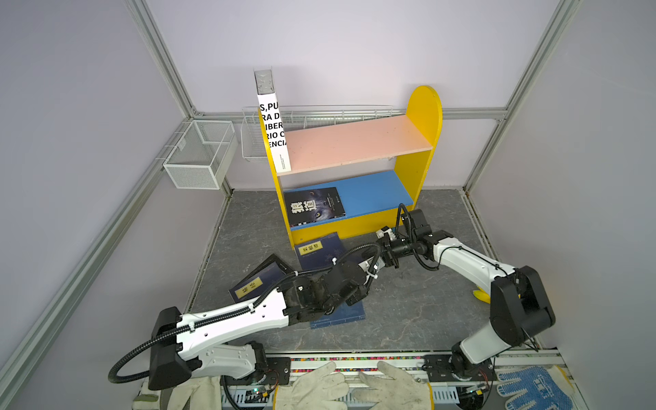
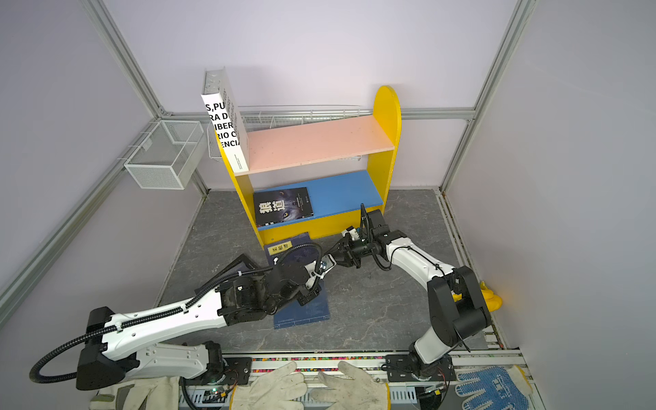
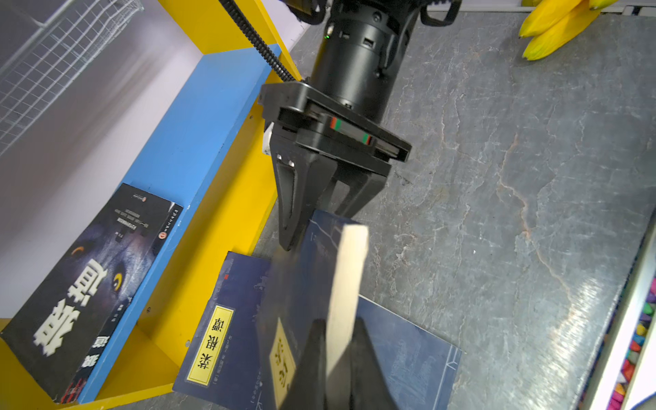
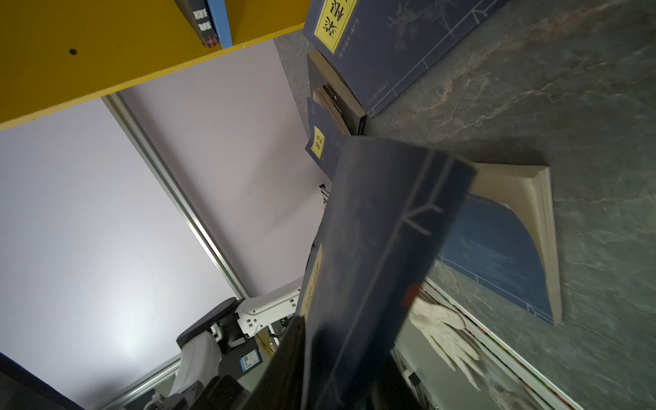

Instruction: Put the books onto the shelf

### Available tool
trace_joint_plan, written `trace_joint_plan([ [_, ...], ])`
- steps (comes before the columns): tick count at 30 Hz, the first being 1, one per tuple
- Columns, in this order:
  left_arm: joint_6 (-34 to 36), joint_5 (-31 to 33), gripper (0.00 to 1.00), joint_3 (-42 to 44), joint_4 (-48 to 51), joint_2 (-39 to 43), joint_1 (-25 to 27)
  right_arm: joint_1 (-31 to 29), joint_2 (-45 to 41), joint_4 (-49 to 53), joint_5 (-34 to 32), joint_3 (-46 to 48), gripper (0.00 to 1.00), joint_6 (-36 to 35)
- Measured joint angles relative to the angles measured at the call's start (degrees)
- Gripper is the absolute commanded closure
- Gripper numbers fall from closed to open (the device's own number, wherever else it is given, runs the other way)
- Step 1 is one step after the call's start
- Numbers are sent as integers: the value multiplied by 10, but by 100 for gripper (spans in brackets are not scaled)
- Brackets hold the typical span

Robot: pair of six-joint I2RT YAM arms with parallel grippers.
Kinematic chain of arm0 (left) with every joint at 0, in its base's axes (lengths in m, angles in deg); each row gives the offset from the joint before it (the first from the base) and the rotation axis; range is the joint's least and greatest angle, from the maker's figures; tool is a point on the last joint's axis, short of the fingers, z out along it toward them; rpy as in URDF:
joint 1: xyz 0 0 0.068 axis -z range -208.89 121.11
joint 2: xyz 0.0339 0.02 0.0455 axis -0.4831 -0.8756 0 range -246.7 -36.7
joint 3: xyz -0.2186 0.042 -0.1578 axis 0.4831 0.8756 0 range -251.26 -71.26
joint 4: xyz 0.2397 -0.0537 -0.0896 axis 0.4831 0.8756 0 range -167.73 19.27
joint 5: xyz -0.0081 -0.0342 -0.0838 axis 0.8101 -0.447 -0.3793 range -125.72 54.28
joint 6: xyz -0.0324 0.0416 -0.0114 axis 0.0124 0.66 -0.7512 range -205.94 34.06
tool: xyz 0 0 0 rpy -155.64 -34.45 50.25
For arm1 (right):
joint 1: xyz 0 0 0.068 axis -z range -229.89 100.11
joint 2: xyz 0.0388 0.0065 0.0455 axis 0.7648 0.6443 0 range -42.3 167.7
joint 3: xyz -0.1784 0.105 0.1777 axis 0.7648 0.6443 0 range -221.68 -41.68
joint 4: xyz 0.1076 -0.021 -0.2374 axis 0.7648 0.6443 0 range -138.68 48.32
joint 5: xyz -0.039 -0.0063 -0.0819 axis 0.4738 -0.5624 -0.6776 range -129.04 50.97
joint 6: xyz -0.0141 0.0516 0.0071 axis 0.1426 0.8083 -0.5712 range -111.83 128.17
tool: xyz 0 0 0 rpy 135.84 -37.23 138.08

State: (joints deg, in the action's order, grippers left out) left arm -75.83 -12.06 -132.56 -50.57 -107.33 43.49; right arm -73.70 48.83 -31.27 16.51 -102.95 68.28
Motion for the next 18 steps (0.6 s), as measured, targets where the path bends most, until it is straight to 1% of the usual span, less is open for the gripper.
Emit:
trace_joint_plan([
  [1,-2,-1,57,0,-2,0,2,1,0,-4,-1,0,89,-3],
  [2,-4,-2,49,0,-3,2,4,2,0,-9,-2,0,91,-2],
  [4,-13,4,38,1,-8,7,4,6,0,-13,-7,-1,90,-7],
  [6,-31,16,29,6,-19,22,3,10,-1,-12,-17,-2,88,-17],
  [8,-58,32,20,25,-37,53,3,12,-6,3,-33,-10,87,-38],
  [11,-110,44,11,58,-56,119,-9,12,-39,20,-72,-24,87,-73],
  [13,-155,31,8,71,-65,155,-41,12,-74,19,-96,-25,87,-85],
  [15,-206,1,6,82,-72,179,-91,12,-107,11,-119,-24,87,-90],
  [17,-265,-46,4,92,-77,193,-153,12,-141,-23,-151,-15,87,-89],
  [18,-290,-70,4,99,-83,197,-177,12,-155,-45,-167,-5,87,-85],
])
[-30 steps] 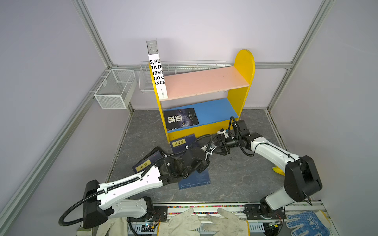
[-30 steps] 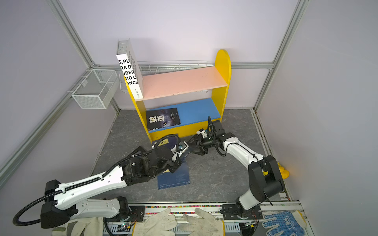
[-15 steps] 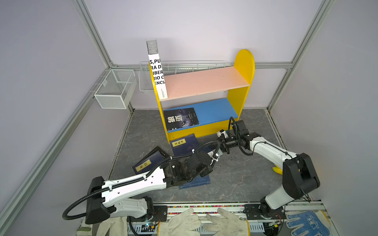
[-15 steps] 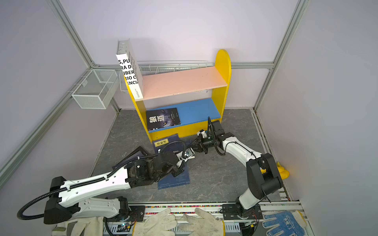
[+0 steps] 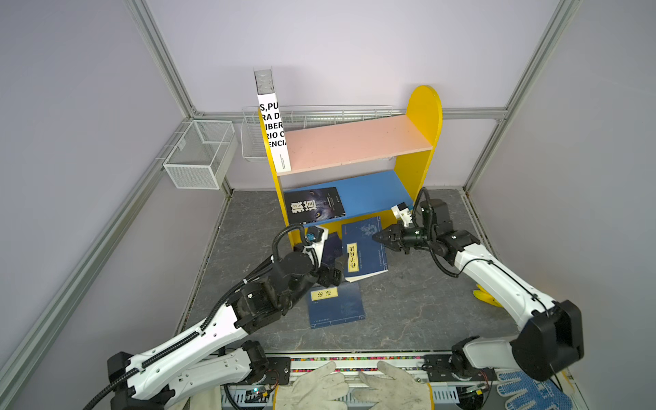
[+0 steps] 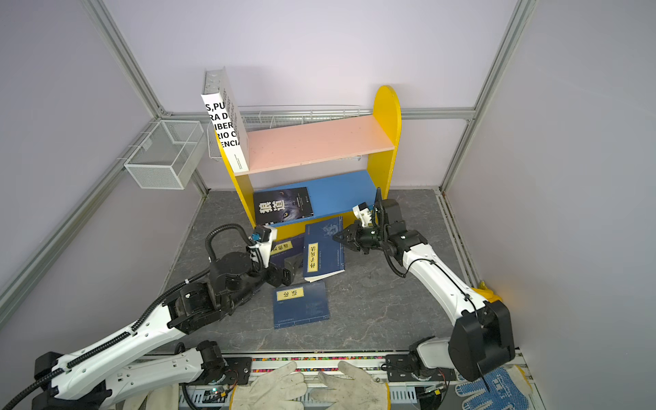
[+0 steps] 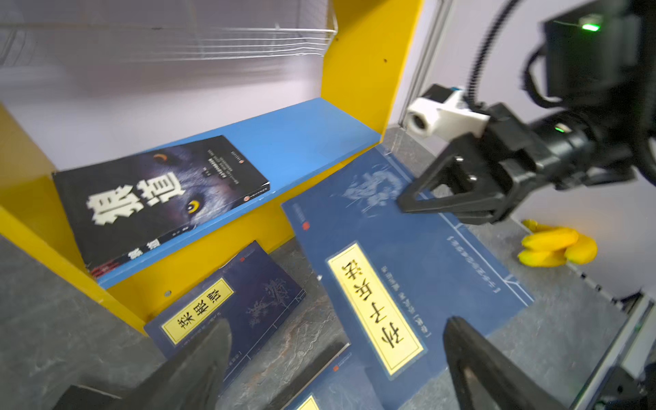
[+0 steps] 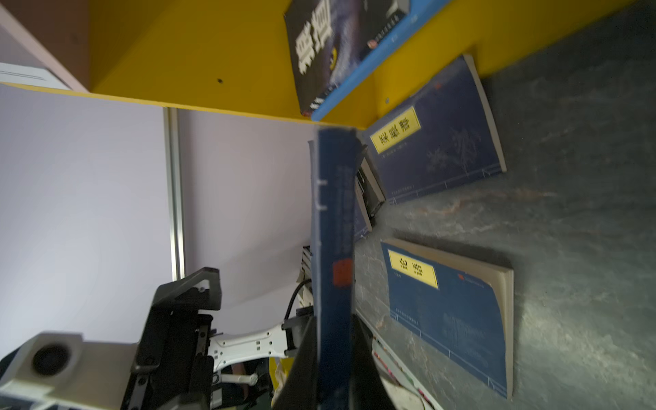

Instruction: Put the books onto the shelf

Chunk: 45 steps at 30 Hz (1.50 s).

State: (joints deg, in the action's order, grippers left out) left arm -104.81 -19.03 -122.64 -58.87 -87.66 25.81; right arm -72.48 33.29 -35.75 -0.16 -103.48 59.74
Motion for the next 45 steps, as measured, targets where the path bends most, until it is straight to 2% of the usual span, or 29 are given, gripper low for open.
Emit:
trace_joint_plan([
  [5,-144,-145,3,62,-71,6,-103,0,-35,-143,-103,70,85,46],
  [8,-224,-212,3,91,-127,-12,-134,0,-24,-209,-152,82,85,69],
  [11,-276,-257,4,95,-175,-53,-138,0,-8,-283,-184,81,84,87],
  [18,-342,-302,3,91,-248,-132,-141,-1,35,-428,-221,81,84,137],
  [26,-416,-318,4,90,-399,-200,-160,-16,105,-558,-221,81,85,205],
  [30,-454,-322,7,90,-469,-243,-174,-22,131,-620,-217,81,85,237],
  [36,-487,-332,23,86,-564,-300,-192,-38,151,-675,-215,81,85,264],
  [40,-504,-342,41,72,-624,-323,-203,-47,153,-692,-215,84,85,270],
  [45,-521,-348,70,68,-685,-336,-207,-58,164,-718,-220,86,85,278],
])
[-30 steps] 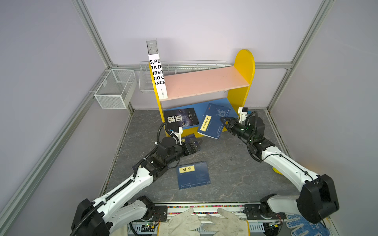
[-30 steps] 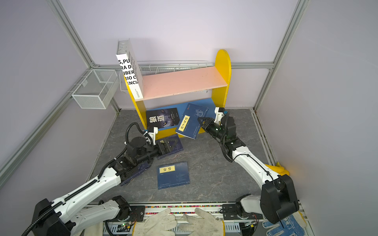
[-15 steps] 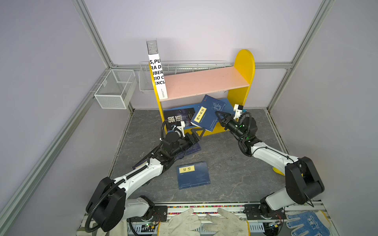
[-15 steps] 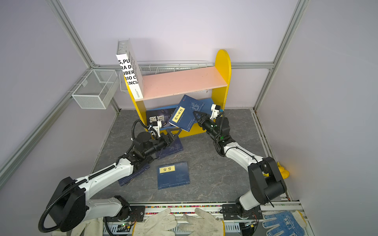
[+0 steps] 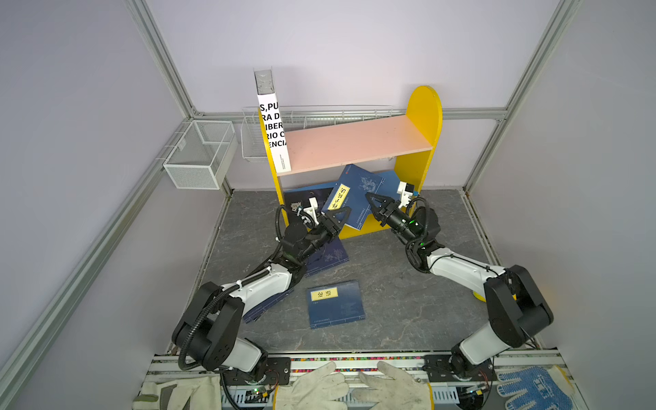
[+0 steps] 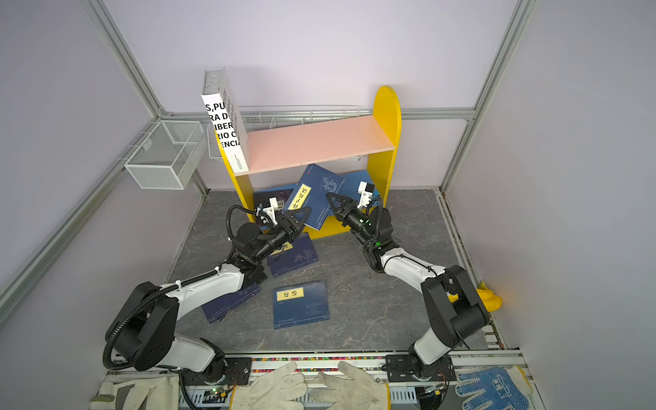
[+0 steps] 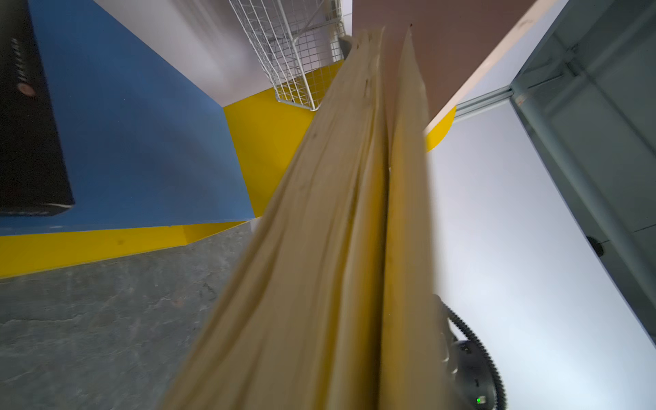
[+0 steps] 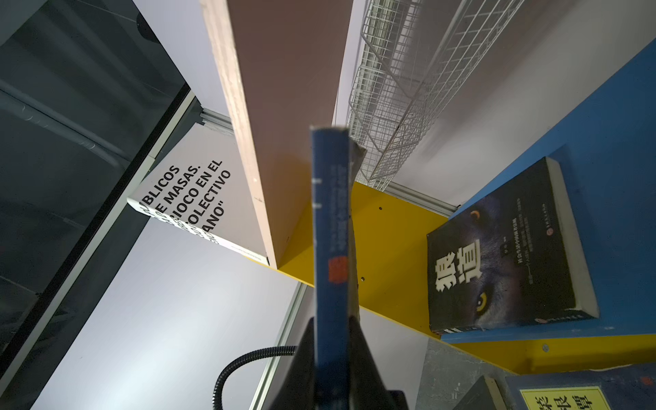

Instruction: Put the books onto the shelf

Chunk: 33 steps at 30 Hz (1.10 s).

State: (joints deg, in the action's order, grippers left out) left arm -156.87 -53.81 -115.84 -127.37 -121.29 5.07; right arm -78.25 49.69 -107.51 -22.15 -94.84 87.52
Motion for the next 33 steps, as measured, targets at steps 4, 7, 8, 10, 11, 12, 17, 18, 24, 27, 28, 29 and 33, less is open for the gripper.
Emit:
trace_joint_plan([
  [4,0,-2,88,0,-11,0,-3,-6,25,-22,-6,0,83,9],
  [7,5,-4,96,0,4,5,-10,-8,37,-33,-8,2,73,12],
  [8,5,-7,98,0,12,9,-13,-9,38,-33,-8,3,67,12],
  [10,7,-20,100,0,29,19,-24,-9,38,-29,-3,3,57,6],
  [11,8,-30,100,0,39,27,-32,-8,37,-17,6,2,51,0],
  [12,9,-40,100,0,50,35,-41,-7,35,7,14,-3,47,-9],
  [17,16,-132,100,0,119,70,-111,3,4,191,59,-39,29,-92],
  [18,16,-154,100,0,130,75,-125,7,-6,221,70,-42,28,-109],
  [24,68,-261,100,-20,259,112,-175,39,-62,338,156,-45,14,-192],
  [27,115,-300,100,-45,334,133,-178,39,-63,355,200,-49,14,-211],
  [28,129,-314,100,-54,356,140,-178,39,-63,359,213,-49,15,-214],
  [29,140,-326,100,-62,372,145,-178,39,-63,360,225,-49,16,-216],
  [33,162,-363,100,-77,402,156,-179,39,-62,351,265,-49,22,-214],
])
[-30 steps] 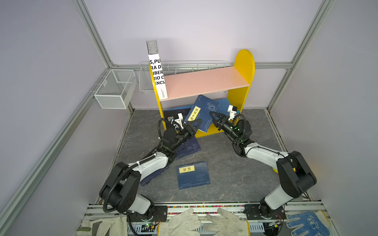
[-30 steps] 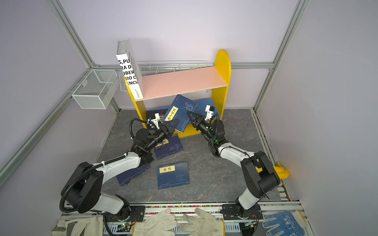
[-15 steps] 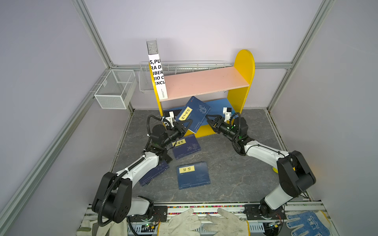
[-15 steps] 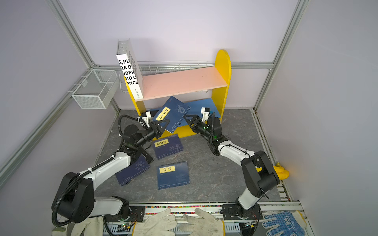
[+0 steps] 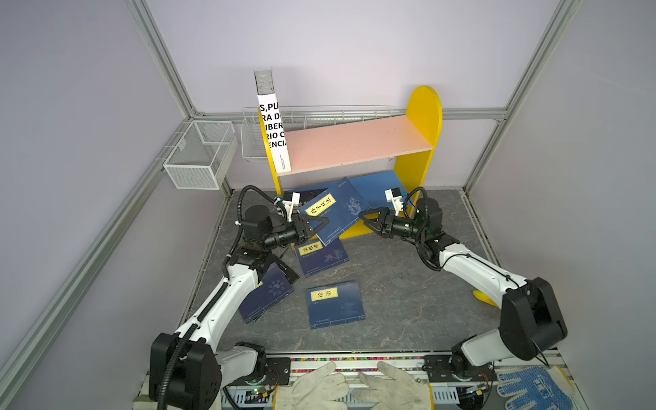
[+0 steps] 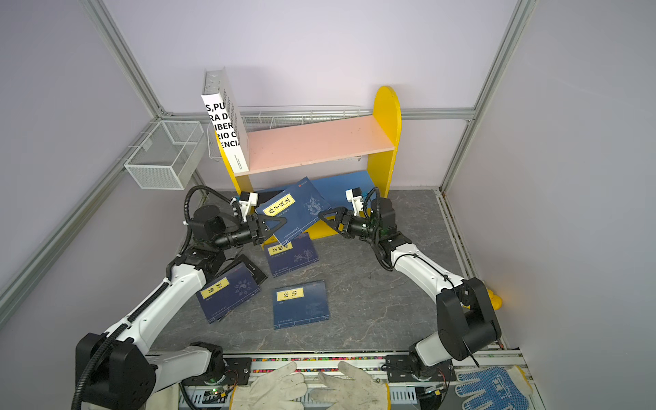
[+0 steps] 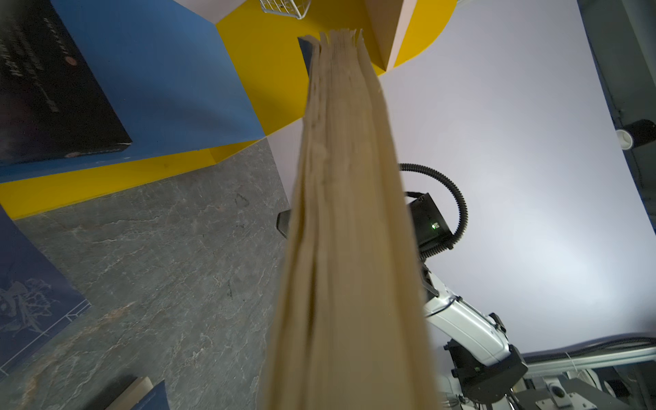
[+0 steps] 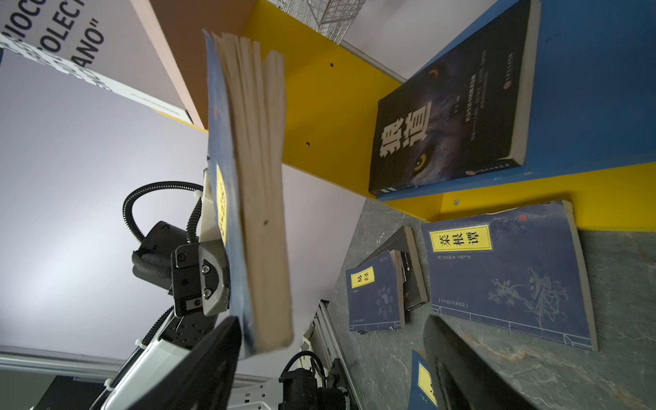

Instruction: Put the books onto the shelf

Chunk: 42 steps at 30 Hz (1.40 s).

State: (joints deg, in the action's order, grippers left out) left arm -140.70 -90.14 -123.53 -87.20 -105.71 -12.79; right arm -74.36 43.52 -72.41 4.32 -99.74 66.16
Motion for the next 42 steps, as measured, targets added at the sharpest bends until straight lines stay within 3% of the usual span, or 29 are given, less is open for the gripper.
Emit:
trace_joint_plan([
  [3,4,-23,100,0,16,0,-1,0,0,-9,20,0,29,3],
  [8,9,-47,100,0,33,0,-1,0,-7,0,34,0,57,-8],
  [23,38,-76,100,-29,76,-9,-3,8,-32,5,52,0,85,-8],
  [28,79,-43,67,-55,141,-12,-5,6,-35,3,40,4,87,-8],
  [30,105,-5,62,-72,177,-12,-12,5,-35,6,23,5,88,-8],
  [34,161,108,40,-109,262,8,-28,-4,-33,23,-37,0,88,-18],
  [42,243,324,18,-127,359,123,-57,-30,50,33,-130,-73,88,-32],
])
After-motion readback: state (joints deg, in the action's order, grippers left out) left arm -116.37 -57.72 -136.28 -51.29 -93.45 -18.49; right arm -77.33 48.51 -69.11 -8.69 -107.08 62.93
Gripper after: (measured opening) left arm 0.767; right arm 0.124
